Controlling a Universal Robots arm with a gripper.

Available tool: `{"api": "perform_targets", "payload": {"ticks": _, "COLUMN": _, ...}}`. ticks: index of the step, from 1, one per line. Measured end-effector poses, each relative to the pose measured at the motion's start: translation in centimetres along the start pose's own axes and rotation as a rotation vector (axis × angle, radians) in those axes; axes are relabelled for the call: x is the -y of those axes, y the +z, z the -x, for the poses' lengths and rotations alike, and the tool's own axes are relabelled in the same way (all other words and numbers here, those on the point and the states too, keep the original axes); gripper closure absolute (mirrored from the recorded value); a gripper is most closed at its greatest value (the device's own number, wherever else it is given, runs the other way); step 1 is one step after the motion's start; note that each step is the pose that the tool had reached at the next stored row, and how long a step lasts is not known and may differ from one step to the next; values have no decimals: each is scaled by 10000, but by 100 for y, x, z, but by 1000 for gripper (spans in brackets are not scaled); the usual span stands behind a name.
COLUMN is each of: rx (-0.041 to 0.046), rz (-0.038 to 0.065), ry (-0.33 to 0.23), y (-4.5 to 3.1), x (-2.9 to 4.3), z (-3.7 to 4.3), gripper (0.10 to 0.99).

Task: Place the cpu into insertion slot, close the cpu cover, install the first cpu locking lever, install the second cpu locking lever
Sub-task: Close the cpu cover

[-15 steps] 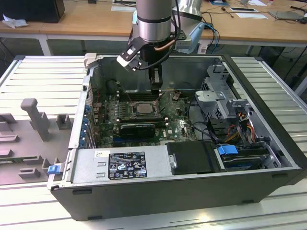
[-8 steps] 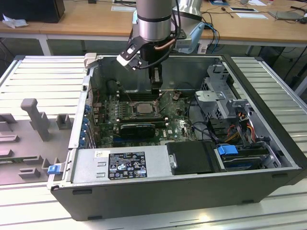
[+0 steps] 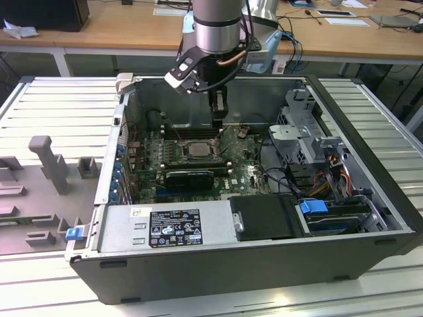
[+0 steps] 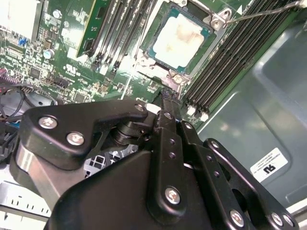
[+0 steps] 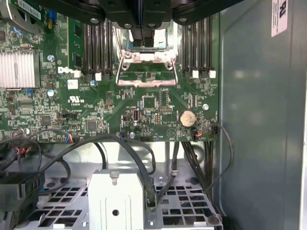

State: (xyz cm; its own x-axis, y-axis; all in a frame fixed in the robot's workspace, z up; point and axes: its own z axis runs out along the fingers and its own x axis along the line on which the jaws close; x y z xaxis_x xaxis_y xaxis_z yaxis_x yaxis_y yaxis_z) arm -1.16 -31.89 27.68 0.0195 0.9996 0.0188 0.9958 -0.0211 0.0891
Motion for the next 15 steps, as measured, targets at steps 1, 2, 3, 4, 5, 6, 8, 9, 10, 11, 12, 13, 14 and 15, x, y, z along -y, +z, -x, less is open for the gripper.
{"api": "perform_targets", "payload": {"ticks": 1, "rx": 0, "rz": 0, "ry": -1, "y": 1, "x": -12, "z": 0, "gripper": 980}}
{"api": "perform_targets", "payload": {"ticks": 2, "rx": 0, "rz": 1, "ry": 0, "y": 3, "x": -32, "z": 0, "gripper": 980}}
{"api": "perform_targets", "payload": {"ticks": 3, "rx": 0, "rz": 0, "ry": 1, "y": 4, "x": -44, "z": -1, "gripper": 980}}
{"api": "perform_targets", "payload": {"ticks": 4, "rx": 0, "rz": 0, "ry": 1, "y": 5, "x": -59, "z": -1, "gripper": 980}}
{"api": "perform_targets", "payload": {"ticks": 5, "rx": 0, "rz": 0, "ry": 0, "y": 7, "x": -75, "z": -1, "gripper": 980}}
{"api": "perform_targets", "payload": {"ticks": 6, "rx": 0, "rz": 0, "ry": -1, "y": 8, "x": -88, "z": -2, "gripper": 980}}
{"api": "perform_targets", "payload": {"ticks": 8, "rx": 0, "rz": 0, "ry": -1, "y": 11, "x": -126, "z": -2, "gripper": 980}}
{"api": "perform_targets", "payload": {"ticks": 9, "rx": 0, "rz": 0, "ry": 0, "y": 12, "x": -138, "z": -3, "gripper": 980}}
{"api": "perform_targets", "payload": {"ticks": 10, "rx": 0, "rz": 0, "ry": 0, "y": 13, "x": -147, "z": -3, "gripper": 980}}
{"api": "perform_targets", "payload": {"ticks": 11, "rx": 0, "rz": 1, "ry": 0, "y": 14, "x": -154, "z": -3, "gripper": 980}}
{"api": "perform_targets", "payload": {"ticks": 12, "rx": 0, "rz": 0, "ry": 0, "y": 15, "x": -168, "z": -3, "gripper": 980}}
{"api": "perform_targets", "payload": {"ticks": 13, "rx": 0, "rz": 0, "ry": 0, "y": 16, "x": -180, "z": -3, "gripper": 980}}
{"api": "perform_targets", "payload": {"ticks": 14, "rx": 0, "rz": 1, "ry": 0, "y": 17, "x": -190, "z": -4, "gripper": 980}}
{"api": "perform_targets", "payload": {"ticks": 15, "rx": 1, "rz": 0, "ry": 0, "y": 18, "x": -197, "z": -4, "gripper": 980}}
